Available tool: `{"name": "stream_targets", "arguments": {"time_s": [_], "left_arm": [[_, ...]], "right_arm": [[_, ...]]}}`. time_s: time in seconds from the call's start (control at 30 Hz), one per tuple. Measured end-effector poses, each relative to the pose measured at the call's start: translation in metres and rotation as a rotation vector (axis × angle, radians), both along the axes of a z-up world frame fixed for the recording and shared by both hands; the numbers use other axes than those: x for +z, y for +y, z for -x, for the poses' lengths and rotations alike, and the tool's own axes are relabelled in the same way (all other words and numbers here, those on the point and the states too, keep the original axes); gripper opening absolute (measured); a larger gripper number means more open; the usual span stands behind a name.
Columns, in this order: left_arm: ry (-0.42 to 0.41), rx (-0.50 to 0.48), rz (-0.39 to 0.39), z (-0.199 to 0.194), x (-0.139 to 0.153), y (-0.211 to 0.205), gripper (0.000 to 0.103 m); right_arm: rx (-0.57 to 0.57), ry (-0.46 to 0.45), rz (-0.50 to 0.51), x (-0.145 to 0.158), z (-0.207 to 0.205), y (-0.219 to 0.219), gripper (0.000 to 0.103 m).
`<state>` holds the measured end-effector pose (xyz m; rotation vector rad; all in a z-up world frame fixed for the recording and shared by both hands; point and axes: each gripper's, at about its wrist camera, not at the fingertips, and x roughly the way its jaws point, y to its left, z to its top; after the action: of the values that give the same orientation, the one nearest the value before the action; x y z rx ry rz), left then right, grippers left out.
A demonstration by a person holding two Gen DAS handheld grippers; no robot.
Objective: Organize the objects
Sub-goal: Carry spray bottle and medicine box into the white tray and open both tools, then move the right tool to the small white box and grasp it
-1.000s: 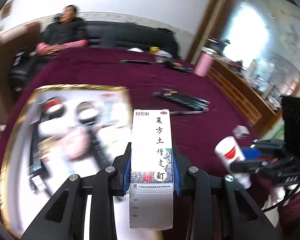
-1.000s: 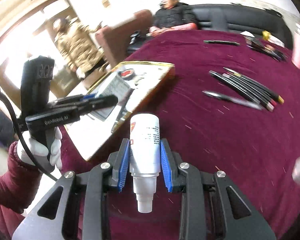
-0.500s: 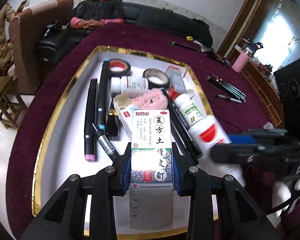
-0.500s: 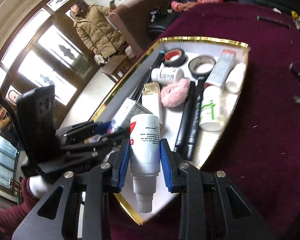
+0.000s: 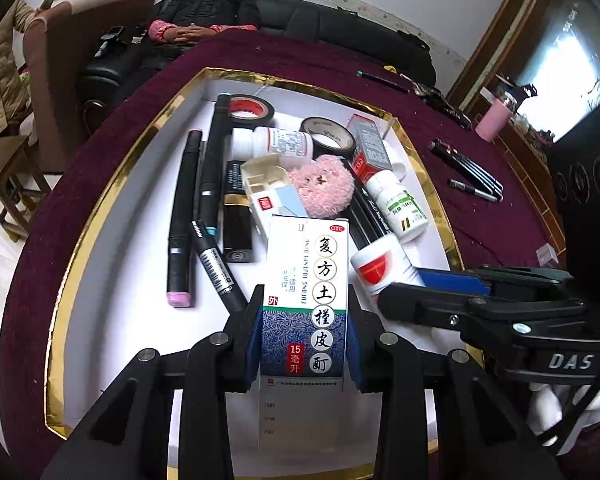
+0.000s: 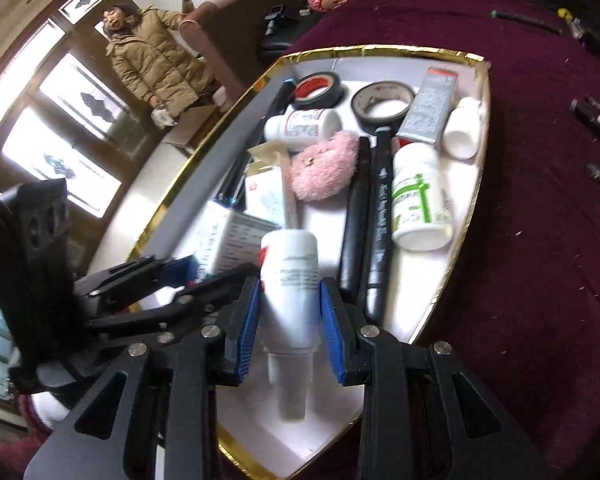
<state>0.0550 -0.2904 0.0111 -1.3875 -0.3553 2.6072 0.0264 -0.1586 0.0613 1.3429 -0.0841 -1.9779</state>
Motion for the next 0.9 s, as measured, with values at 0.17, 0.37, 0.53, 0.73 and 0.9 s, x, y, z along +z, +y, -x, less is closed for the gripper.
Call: {"name": "stream_targets", "arguments": {"time_s": [0.17,0.37,0.53,0.73,0.9], "left_arm": [[0.032,0.013,-0.043,-0.006,0.008,-0.011,0.048],[0.053,0.025,-0.091,-0.01,0.014,-0.016,0.062],[0.132,0.026,-0.192,-0.017,0.031,-0.015,0.08],[0.286,0.041,-0.337,-0.028,0.061,-0.01,0.102],[0.259,-0.068,-0.391,-0.018,0.063,0.024,0.102]], "right_arm": [[-0.012,0.039,-0.008,0.007,-0.002,0.002,0.03],[-0.033,0.105,-0.011,0.018,-0.007,0.009,0.03],[-0.068,0.158,-0.01,0.028,-0.013,0.028,0.037],[-0.12,0.196,0.028,0.038,-0.018,0.058,0.037],[-0.174,0.251,-0.004,0.045,-0.021,0.087,0.041]]}}
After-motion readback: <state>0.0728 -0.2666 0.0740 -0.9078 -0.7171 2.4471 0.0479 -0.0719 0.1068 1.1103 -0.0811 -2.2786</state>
